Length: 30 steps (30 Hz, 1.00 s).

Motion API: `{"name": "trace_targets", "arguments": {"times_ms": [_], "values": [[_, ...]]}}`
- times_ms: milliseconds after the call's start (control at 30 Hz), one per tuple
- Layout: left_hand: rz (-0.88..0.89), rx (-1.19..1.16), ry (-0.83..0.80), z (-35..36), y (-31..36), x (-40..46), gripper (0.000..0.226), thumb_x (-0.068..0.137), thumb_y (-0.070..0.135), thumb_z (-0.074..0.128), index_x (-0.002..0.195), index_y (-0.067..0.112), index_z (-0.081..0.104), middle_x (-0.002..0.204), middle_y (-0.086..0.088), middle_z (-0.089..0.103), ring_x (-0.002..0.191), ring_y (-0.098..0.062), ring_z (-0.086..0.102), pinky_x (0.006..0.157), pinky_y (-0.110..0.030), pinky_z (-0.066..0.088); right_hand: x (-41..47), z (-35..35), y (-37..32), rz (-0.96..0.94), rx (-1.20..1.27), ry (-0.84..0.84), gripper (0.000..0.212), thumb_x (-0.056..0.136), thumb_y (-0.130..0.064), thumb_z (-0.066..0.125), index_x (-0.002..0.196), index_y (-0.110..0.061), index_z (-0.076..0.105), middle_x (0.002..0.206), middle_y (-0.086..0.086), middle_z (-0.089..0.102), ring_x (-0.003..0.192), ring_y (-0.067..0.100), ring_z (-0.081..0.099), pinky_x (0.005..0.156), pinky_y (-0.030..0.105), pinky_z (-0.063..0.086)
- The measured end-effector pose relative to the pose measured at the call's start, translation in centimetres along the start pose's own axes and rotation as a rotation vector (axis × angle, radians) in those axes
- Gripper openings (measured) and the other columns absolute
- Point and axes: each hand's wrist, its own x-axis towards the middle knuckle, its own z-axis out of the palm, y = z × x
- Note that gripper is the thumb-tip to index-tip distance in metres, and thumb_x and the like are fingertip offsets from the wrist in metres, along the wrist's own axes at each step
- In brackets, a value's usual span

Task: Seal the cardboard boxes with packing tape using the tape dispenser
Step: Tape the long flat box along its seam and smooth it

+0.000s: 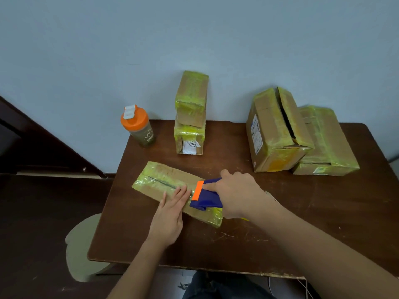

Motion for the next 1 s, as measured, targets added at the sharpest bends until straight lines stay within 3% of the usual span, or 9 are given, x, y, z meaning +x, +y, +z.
{"name": "trace_targets", "arguments": {"times_ms": [133, 200, 300, 400, 533, 667, 800, 1000], "values": [[-0.042, -0.001, 0.015, 0.5, 0.8, -0.1, 0.060, 0.095, 0.010, 0.031, 0.151, 0.027, 0.015, 0.157, 0.014, 0.010, 0.147, -0.001, 0.000, 0.120, -0.033, -0.007, 0.2, -0.1, -0.1, 0.008, -0.007, -0.017, 0.072, 0.085, -0.036, 0.069, 0.146, -0.036, 0.030, 0.128, 0.010, 0.043, 0.108, 0.031, 0.053, 0.080, 0.038, 0.046], [-0.043, 0.010, -0.004, 0.6, 1.0, -0.1, 0.054, 0.096, 0.029, 0.016, 0.151, 0.029, 0.014, 0.157, 0.016, 0.010, 0.147, -0.001, 0.000, 0.120, -0.032, -0.007, 0.3, -0.2, -0.3, 0.018, -0.013, -0.026, 0.071, 0.085, -0.036, 0.069, 0.145, -0.036, 0.031, 0.127, 0.010, 0.043, 0.107, 0.031, 0.053, 0.077, 0.037, 0.044], [-0.042, 0.024, -0.039, 0.8, 0.6, -0.2, 0.062, 0.095, 0.053, -0.002, 0.152, 0.032, 0.013, 0.158, 0.019, 0.007, 0.145, 0.003, -0.005, 0.120, -0.031, -0.009, 0.5, -0.3, -0.6, 0.019, -0.029, -0.024, 0.071, 0.084, -0.036, 0.070, 0.145, -0.035, 0.032, 0.126, 0.010, 0.044, 0.105, 0.030, 0.055, 0.074, 0.036, 0.042], [-0.035, 0.077, -0.056, 0.7, 0.4, -0.2, 0.066, 0.092, 0.055, -0.013, 0.152, 0.035, 0.006, 0.159, 0.020, 0.002, 0.144, 0.005, -0.011, 0.119, -0.029, -0.011, 0.5, -0.3, -0.7, 0.020, -0.021, -0.036, 0.073, 0.085, -0.036, 0.069, 0.146, -0.036, 0.030, 0.129, 0.010, 0.043, 0.107, 0.030, 0.055, 0.076, 0.037, 0.045], [-0.049, 0.084, -0.094, 0.4, 0.4, -0.2, 0.056, 0.095, 0.046, -0.004, 0.151, 0.037, 0.001, 0.159, 0.020, -0.002, 0.143, 0.006, -0.013, 0.119, -0.031, -0.010, -0.2, -0.3, -0.1, 0.019, 0.022, -0.095, 0.083, 0.084, -0.036, 0.072, 0.150, -0.039, 0.022, 0.138, 0.011, 0.038, 0.113, 0.031, 0.053, 0.085, 0.039, 0.050], [-0.036, 0.079, -0.107, -0.1, 0.3, -0.1, 0.057, 0.094, 0.044, -0.001, 0.151, 0.038, 0.003, 0.158, 0.022, -0.002, 0.143, 0.007, -0.012, 0.119, -0.030, -0.011, -1.4, -0.3, 0.8, 0.007, 0.040, -0.114, 0.089, 0.082, -0.038, 0.074, 0.151, -0.041, 0.019, 0.135, 0.009, 0.039, 0.111, 0.030, 0.053, 0.080, 0.036, 0.046], [-0.034, 0.086, -0.108, 0.1, 0.3, 0.4, 0.057, 0.094, 0.043, 0.001, 0.150, 0.040, 0.005, 0.156, 0.024, -0.001, 0.143, 0.007, -0.010, 0.120, -0.031, -0.009, -3.5, 0.7, 2.5, 0.033, 0.089, -0.113, 0.086, 0.085, -0.037, 0.069, 0.151, -0.045, 0.015, 0.133, 0.008, 0.038, 0.105, 0.028, 0.055, 0.074, 0.033, 0.042], [-0.035, 0.070, -0.118, -0.3, 0.9, 1.2, 0.052, 0.103, 0.028, 0.020, 0.150, 0.041, 0.004, 0.155, 0.024, 0.002, 0.144, 0.004, -0.006, 0.119, -0.032, -0.011, -4.7, 1.9, 2.5, 0.045, 0.155, -0.069, 0.081, 0.088, -0.036, 0.065, 0.152, -0.041, 0.015, 0.135, 0.009, 0.038, 0.108, 0.029, 0.053, 0.081, 0.034, 0.044]]}}
